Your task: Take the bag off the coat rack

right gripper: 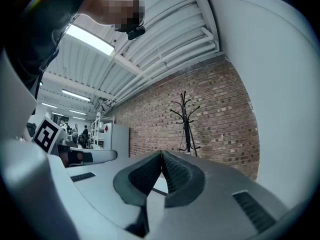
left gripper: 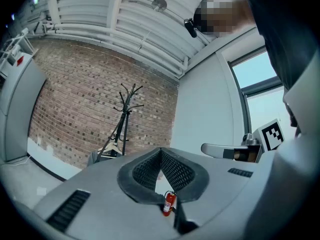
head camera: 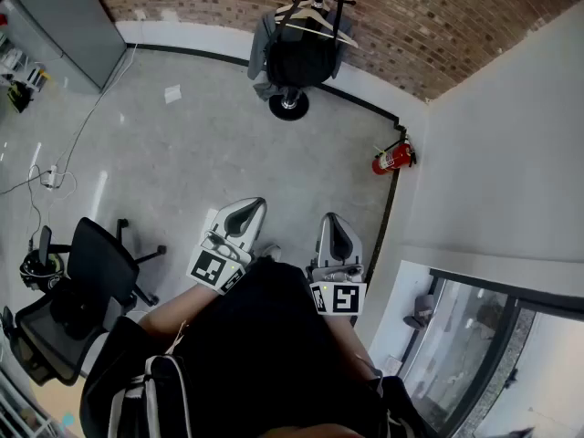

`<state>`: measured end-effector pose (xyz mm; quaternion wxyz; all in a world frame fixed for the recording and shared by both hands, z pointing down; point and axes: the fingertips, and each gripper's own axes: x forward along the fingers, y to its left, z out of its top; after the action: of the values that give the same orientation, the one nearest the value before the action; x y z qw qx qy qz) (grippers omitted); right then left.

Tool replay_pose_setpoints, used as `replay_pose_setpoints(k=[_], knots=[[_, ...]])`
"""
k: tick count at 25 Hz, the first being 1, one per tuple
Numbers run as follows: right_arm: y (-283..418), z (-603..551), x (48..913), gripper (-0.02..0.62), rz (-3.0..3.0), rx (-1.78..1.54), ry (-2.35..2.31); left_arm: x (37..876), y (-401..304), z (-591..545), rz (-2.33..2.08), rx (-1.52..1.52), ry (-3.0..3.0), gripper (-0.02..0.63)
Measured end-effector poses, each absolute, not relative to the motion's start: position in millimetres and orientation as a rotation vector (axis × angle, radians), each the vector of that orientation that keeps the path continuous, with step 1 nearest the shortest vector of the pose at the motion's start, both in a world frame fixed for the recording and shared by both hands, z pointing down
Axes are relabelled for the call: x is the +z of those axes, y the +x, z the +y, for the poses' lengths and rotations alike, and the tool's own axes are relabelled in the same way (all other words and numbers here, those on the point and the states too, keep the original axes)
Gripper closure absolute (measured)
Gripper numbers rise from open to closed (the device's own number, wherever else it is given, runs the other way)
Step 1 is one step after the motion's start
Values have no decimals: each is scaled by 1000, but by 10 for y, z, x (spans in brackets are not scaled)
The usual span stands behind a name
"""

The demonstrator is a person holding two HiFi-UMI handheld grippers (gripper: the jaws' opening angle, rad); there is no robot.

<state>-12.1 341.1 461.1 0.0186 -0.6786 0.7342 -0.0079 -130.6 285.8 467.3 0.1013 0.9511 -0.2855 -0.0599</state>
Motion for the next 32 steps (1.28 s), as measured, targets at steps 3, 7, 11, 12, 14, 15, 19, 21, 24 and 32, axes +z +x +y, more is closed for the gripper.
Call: replay_pose_setpoints(k=[3,7,11,12,14,15,19,21,24,32], knots=[[-112,3410,4642,575,2288,-20,-2103,4688,-1262,2869,-843,-180,2809,588],[-65,3441,4619,575,2288,6,-2101,4687,-1197,2906,-851,-175,2814,588],[78,3447,4633,575,2249,31,-2203,4674,-1140,2920,-871,-176,2820,588],[99,3453,4634,575,2246,32,-2206,4674,-1123,2929,-874,-175,2823,588],[127,3473,4626,575,2246,28,-2185,4668,-1082,2947,-877,-173,2829,588],[138,3482,4625,575,2246,23,-2176,4661,-1062,2954,-879,-172,2832,588],[162,3514,4633,575,2239,4,-2147,4657,-996,2982,-888,-166,2841,588],[177,3524,4632,575,2238,4,-2138,4661,-969,2987,-895,-162,2844,588],[203,3533,4638,575,2240,-2,-2128,4663,-956,2991,-912,-158,2838,588],[64,3499,4626,575,2326,35,-2097,4720,-1047,2917,-952,-141,2794,588]])
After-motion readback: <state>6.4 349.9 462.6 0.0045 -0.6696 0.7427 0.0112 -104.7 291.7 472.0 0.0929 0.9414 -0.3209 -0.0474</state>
